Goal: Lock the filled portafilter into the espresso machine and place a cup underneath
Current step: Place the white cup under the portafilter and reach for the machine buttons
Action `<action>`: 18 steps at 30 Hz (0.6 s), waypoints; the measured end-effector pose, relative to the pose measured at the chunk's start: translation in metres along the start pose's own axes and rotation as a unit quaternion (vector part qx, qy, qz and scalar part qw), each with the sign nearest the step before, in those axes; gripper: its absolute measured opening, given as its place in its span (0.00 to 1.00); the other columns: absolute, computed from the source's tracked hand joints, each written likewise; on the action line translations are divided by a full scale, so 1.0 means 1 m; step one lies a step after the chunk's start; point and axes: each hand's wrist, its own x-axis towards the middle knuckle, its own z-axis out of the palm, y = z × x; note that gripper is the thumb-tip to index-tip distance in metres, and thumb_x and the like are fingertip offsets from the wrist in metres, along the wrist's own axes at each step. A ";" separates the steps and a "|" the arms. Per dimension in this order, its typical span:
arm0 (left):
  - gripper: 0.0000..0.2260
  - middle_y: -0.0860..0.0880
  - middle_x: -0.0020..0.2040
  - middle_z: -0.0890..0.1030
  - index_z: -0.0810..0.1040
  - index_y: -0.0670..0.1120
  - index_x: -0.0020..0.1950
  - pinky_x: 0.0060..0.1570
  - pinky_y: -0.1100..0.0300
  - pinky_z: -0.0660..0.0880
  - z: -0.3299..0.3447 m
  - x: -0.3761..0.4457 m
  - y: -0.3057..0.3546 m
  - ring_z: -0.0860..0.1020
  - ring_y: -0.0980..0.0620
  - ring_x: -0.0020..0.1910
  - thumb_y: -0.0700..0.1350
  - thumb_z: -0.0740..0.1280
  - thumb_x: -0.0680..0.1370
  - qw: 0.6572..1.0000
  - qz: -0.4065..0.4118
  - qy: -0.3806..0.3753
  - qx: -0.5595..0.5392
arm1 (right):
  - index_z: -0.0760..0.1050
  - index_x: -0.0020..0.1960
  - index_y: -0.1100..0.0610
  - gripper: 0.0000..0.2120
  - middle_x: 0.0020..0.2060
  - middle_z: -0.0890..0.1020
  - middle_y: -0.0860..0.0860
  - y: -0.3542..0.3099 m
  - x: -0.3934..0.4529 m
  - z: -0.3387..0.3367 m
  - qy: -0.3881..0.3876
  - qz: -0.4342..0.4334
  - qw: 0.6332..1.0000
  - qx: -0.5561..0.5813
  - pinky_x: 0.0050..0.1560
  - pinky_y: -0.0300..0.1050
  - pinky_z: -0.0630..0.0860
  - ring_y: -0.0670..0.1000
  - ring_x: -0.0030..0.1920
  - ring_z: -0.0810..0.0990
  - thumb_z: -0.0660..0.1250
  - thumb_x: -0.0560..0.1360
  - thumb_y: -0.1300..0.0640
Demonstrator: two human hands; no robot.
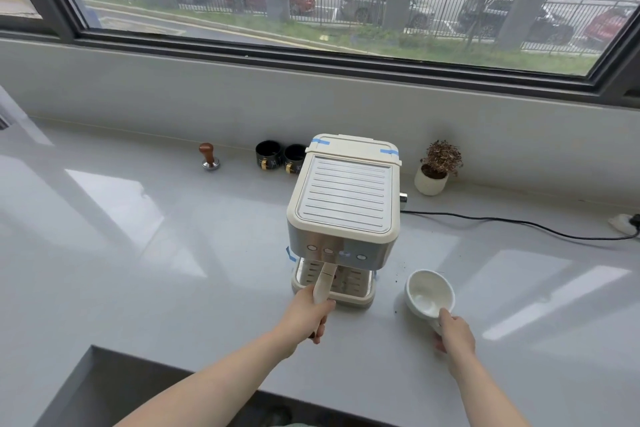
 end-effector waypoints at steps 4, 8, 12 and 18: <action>0.05 0.48 0.29 0.71 0.70 0.43 0.50 0.23 0.60 0.69 -0.001 0.000 0.000 0.69 0.51 0.21 0.42 0.62 0.75 1.000 -0.002 -0.002 -0.006 | 0.72 0.37 0.59 0.10 0.35 0.78 0.56 -0.001 0.004 -0.003 -0.033 0.036 0.997 0.065 0.49 0.56 0.77 0.60 0.38 0.78 0.62 0.75 0.55; 0.08 0.48 0.29 0.71 0.71 0.42 0.54 0.22 0.60 0.69 0.001 -0.001 -0.001 0.69 0.52 0.21 0.42 0.62 0.75 1.000 -0.002 0.008 -0.009 | 0.73 0.38 0.61 0.08 0.34 0.76 0.56 0.001 0.007 -0.004 -0.044 0.052 0.991 0.115 0.48 0.50 0.77 0.59 0.42 0.80 0.65 0.74 0.58; 0.10 0.48 0.29 0.71 0.71 0.42 0.56 0.22 0.61 0.69 0.001 -0.001 -0.002 0.68 0.52 0.21 0.42 0.62 0.75 1.000 -0.002 0.012 -0.017 | 0.73 0.45 0.65 0.05 0.33 0.71 0.55 0.000 0.005 -0.001 -0.058 0.052 0.987 0.140 0.50 0.52 0.78 0.55 0.37 0.77 0.64 0.75 0.62; 0.11 0.48 0.28 0.71 0.71 0.42 0.55 0.22 0.60 0.69 0.001 0.002 -0.005 0.68 0.52 0.21 0.42 0.62 0.74 1.000 -0.004 0.022 -0.017 | 0.70 0.41 0.63 0.06 0.35 0.73 0.56 -0.023 -0.011 0.017 -0.122 0.016 0.985 0.117 0.54 0.49 0.79 0.58 0.36 0.81 0.64 0.75 0.62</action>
